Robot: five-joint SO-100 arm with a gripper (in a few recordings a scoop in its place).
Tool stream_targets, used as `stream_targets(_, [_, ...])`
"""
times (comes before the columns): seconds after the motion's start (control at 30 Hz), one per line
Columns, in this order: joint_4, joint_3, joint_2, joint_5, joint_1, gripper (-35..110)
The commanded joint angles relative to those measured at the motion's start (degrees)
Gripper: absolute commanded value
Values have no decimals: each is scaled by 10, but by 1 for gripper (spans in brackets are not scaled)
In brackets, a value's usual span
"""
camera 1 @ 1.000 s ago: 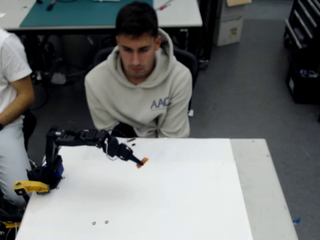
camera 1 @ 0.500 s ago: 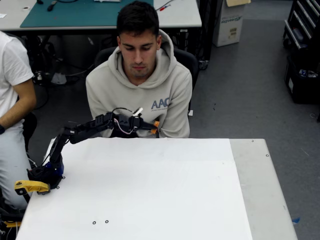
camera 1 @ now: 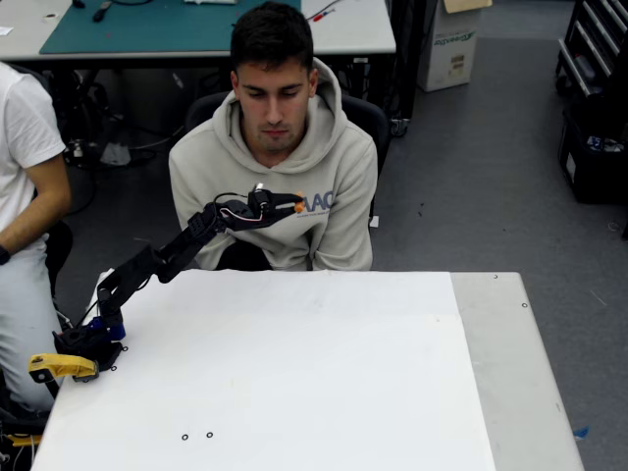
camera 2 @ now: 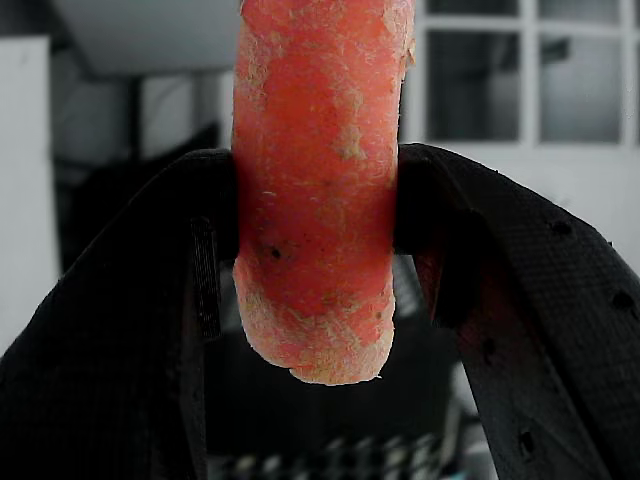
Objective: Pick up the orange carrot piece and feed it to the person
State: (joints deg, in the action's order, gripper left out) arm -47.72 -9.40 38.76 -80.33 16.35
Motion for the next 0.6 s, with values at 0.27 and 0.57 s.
stream_targets(0.27, [261, -62, 10, -100, -77, -3])
stream_targets(0.57, [380, 25, 18, -165, -76, -3])
